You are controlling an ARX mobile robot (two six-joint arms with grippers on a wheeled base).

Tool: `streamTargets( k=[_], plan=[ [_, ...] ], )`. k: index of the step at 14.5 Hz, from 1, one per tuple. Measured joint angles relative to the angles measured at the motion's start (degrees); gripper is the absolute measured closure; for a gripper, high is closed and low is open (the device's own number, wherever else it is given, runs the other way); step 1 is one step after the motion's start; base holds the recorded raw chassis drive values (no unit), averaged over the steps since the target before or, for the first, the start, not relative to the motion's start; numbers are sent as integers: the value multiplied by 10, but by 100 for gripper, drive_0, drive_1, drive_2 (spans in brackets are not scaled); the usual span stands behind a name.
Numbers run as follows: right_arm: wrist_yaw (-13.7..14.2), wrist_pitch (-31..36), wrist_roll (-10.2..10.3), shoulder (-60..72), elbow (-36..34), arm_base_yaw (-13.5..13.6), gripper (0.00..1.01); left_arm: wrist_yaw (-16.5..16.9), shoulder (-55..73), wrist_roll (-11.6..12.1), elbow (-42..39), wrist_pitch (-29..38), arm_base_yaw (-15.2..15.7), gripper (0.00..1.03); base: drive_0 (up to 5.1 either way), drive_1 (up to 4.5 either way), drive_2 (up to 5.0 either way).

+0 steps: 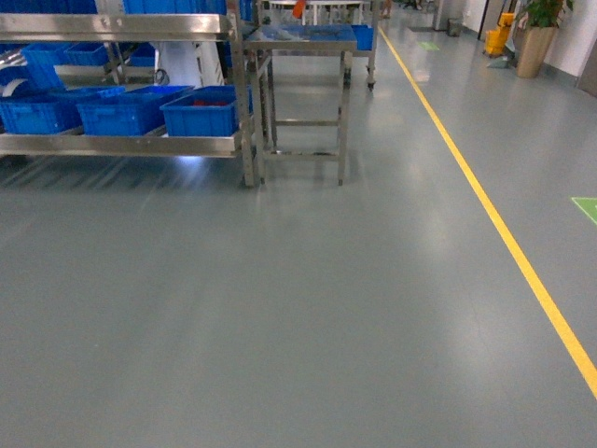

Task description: Sort blue parts and orange caps into right shelf containers

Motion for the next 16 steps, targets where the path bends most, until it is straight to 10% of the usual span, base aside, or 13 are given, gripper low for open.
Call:
streamTargets(
  k=[16],
  plan=[
    [0,2,0,0,0,0,55,0,0,0,0,-2,0,61,-21,408,-449]
  ],
)
